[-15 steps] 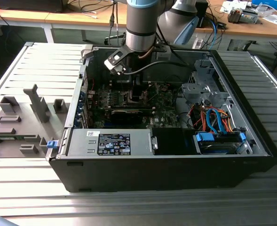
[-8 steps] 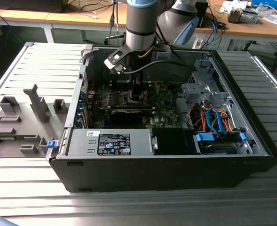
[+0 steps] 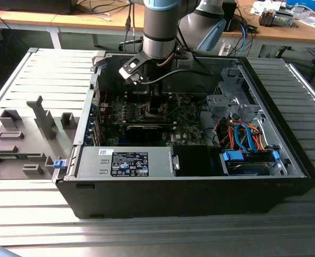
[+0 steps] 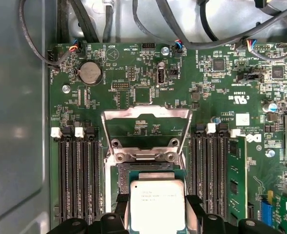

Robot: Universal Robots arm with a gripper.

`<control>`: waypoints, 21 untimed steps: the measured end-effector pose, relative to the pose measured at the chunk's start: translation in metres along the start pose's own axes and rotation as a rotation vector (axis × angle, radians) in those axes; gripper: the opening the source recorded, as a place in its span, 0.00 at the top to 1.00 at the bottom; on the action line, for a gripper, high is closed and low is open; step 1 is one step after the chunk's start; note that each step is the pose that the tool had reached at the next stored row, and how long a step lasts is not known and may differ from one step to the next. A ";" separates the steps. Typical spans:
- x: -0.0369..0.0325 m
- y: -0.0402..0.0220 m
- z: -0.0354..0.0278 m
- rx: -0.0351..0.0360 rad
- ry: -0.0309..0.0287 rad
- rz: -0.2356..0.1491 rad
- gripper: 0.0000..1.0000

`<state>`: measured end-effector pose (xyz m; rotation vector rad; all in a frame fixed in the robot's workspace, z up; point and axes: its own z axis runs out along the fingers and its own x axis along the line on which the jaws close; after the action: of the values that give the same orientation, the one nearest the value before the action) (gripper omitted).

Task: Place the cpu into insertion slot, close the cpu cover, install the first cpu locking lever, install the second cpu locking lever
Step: 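Place the cpu into insertion slot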

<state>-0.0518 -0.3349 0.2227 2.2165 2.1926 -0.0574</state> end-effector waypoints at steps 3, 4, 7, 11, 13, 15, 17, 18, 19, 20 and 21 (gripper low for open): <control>0.0021 0.0000 0.0040 0.0000 0.0000 0.000 0.46; 0.0024 0.0000 0.0053 0.0000 0.0000 0.000 0.46; 0.0028 0.0000 0.0086 0.0000 -0.0001 0.000 0.46; 0.0035 -0.0002 0.0120 -0.0001 -0.0001 0.000 0.46; 0.0040 -0.0006 0.0140 0.0000 0.0000 0.000 0.46; 0.0043 -0.0012 0.0156 -0.0001 0.0000 0.000 0.46; 0.0053 -0.0017 0.0179 -0.0001 0.0000 0.000 0.46; 0.0059 -0.0018 0.0186 0.0000 -0.0002 0.000 0.46; 0.0063 -0.0018 0.0191 0.0000 -0.0001 0.000 0.46; 0.0067 -0.0018 0.0195 0.0000 -0.0001 0.000 0.46; 0.0076 -0.0020 0.0205 0.0000 -0.0006 0.000 0.46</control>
<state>-0.0539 -0.3282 0.2019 2.2161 2.1923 -0.0581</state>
